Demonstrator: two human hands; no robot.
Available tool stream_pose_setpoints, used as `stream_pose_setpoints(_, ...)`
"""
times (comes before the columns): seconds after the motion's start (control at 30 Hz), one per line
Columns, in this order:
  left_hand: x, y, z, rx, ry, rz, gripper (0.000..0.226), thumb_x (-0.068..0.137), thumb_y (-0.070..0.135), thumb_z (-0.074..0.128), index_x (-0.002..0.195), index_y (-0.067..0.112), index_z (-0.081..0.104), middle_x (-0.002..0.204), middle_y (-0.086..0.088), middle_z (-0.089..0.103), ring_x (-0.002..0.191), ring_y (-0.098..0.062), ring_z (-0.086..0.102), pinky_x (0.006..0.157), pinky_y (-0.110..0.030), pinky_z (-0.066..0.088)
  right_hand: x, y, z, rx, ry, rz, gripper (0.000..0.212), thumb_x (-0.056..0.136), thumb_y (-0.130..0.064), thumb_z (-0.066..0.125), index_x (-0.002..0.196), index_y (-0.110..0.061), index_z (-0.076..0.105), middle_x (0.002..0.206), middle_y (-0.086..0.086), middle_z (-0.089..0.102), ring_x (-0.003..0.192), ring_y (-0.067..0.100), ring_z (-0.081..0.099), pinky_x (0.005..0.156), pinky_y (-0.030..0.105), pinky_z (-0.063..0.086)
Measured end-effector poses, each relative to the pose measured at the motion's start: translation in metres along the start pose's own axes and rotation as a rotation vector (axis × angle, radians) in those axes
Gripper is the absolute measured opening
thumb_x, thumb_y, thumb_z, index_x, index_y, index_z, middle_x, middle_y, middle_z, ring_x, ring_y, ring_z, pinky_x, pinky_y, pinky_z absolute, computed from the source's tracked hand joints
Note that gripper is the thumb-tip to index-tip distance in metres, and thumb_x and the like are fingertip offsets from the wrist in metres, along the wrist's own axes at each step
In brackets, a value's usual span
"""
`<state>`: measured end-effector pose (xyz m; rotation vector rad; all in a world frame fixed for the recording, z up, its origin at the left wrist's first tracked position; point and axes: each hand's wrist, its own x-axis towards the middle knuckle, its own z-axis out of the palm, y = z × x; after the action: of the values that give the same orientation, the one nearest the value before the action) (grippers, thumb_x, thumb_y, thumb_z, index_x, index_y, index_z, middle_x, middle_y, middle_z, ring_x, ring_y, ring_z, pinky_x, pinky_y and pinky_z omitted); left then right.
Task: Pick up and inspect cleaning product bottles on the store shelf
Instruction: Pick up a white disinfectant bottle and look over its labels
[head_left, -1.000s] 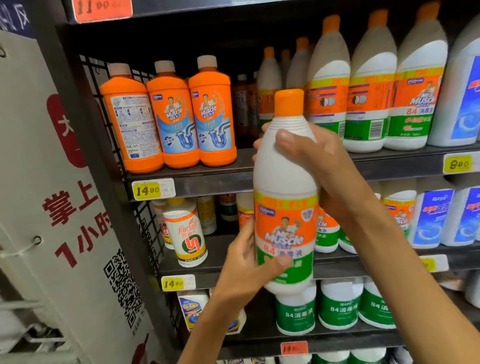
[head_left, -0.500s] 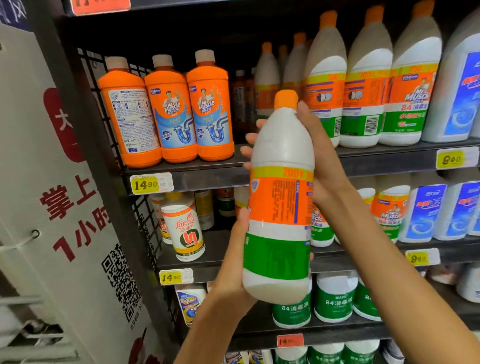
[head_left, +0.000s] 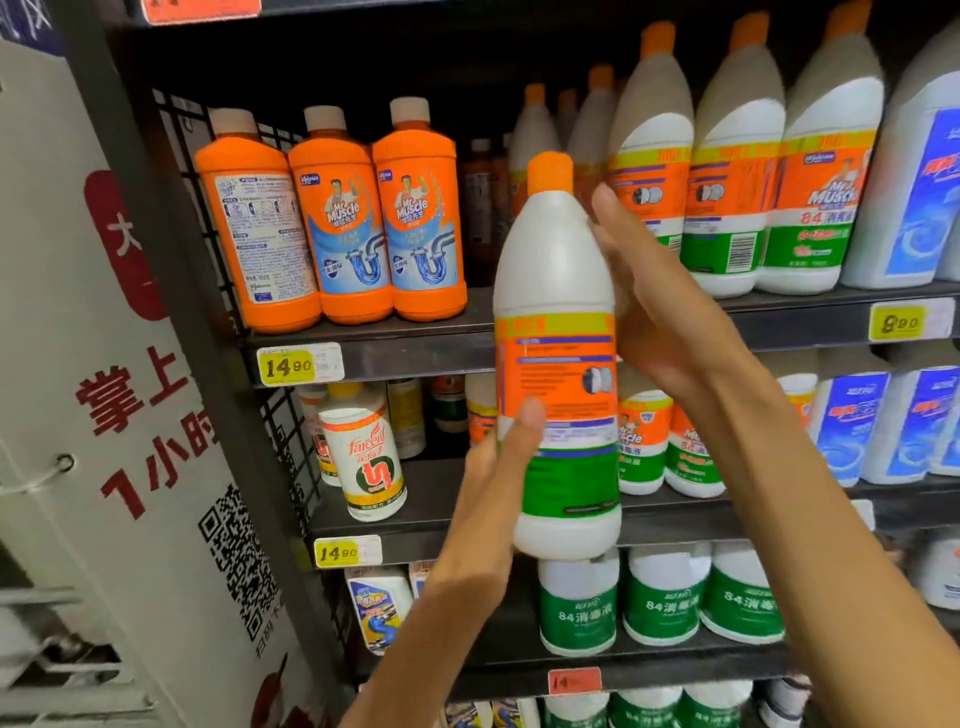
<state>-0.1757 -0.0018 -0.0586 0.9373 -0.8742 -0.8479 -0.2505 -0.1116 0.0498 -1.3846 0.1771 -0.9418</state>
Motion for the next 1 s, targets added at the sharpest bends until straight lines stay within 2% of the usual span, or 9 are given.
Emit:
stream_pose_setpoints(0.13,0.002,0.003,-0.01,-0.346,-0.202,-0.177,0.064,0.073,0.059,0.052,0.116,0.014,0.066,0.103,-0.014,0.071,0.087,-0.028,0.07,0.072,-0.042,0.058,-0.001,0.013,0.0,0.289,-0.087,0.165,0.074,0.08,-0.05,0.052,0.138,-0.005,0.043,0.136,0.021,0.047,0.132,0.034,0.042,0.108,0.046,0.036)
stream_pose_setpoints(0.23,0.003,-0.002,-0.014,-0.319,-0.241,-0.265,0.081,0.076,0.064,0.044,0.131,0.007,0.053,0.11,-0.022,0.065,0.09,-0.034,0.066,0.078,-0.045,0.055,0.003,0.02,0.005,0.324,-0.054,0.229,0.068,0.083,-0.053,0.054,0.133,-0.008,0.048,0.128,0.02,0.054,0.129,0.036,0.046,0.106,0.048,0.04)
stream_pose_setpoints(0.37,0.006,-0.006,-0.02,-0.154,-0.116,-0.146,0.066,0.081,0.061,0.043,0.129,0.018,0.056,0.124,-0.011,0.065,0.116,-0.028,0.06,0.1,-0.047,0.046,0.008,0.02,0.0,0.179,0.066,0.115,0.038,0.089,-0.047,0.057,0.11,-0.017,0.065,0.098,0.006,0.073,0.095,0.021,0.069,0.079,0.036,0.057)
stream_pose_setpoints(0.43,0.007,-0.003,-0.019,0.039,-0.033,-0.04,0.064,0.074,0.065,0.051,0.124,0.026,0.059,0.12,0.001,0.068,0.114,-0.017,0.062,0.098,-0.04,0.048,0.007,0.017,-0.002,0.032,0.113,0.028,0.026,0.09,-0.044,0.057,0.096,-0.021,0.067,0.091,0.002,0.075,0.087,0.016,0.071,0.075,0.033,0.059)
stream_pose_setpoints(0.53,0.009,-0.006,-0.009,0.239,0.067,0.107,0.061,0.061,0.072,0.064,0.109,0.033,0.062,0.104,0.011,0.073,0.098,-0.008,0.068,0.078,-0.02,0.055,0.005,0.017,0.001,-0.048,0.129,-0.058,0.027,0.092,-0.043,0.056,0.096,-0.018,0.067,0.092,0.002,0.075,0.088,0.014,0.071,0.08,0.032,0.057)
stream_pose_setpoints(0.63,0.012,-0.011,-0.001,0.183,0.137,0.182,0.045,0.067,0.06,0.068,0.1,0.03,0.064,0.094,0.014,0.074,0.089,-0.005,0.07,0.068,-0.013,0.053,0.006,0.014,0.0,-0.061,0.037,-0.075,0.031,0.093,-0.045,0.052,0.101,-0.019,0.067,0.1,0.003,0.074,0.097,0.015,0.069,0.082,0.031,0.057)
stream_pose_setpoints(0.77,0.017,-0.008,-0.003,-0.079,0.048,0.063,0.066,0.045,0.073,0.075,0.096,0.031,0.074,0.102,0.003,0.074,0.095,-0.014,0.07,0.076,-0.028,0.058,0.011,0.012,-0.006,0.146,-0.081,-0.073,0.028,0.095,-0.037,0.05,0.095,-0.022,0.073,0.101,0.0,0.074,0.099,0.013,0.068,0.078,0.025,0.055)
stream_pose_setpoints(0.87,0.02,-0.005,-0.002,-0.205,-0.113,-0.019,0.048,0.065,0.065,0.06,0.096,0.032,0.076,0.103,-0.001,0.074,0.093,-0.016,0.07,0.078,-0.032,0.057,0.017,0.019,-0.006,0.288,-0.174,-0.003,0.028,0.091,-0.042,0.054,0.09,-0.025,0.077,0.1,0.005,0.073,0.097,0.019,0.069,0.083,0.036,0.055)
stream_pose_setpoints(1.0,0.032,0.001,-0.009,-0.128,-0.164,-0.003,0.051,0.072,0.064,0.05,0.107,0.035,0.071,0.113,-0.001,0.071,0.104,-0.016,0.067,0.086,-0.034,0.055,0.025,0.018,-0.006,0.26,-0.129,-0.057,0.027,0.089,-0.04,0.057,0.079,-0.026,0.078,0.09,0.005,0.074,0.089,0.021,0.07,0.088,0.044,0.054)
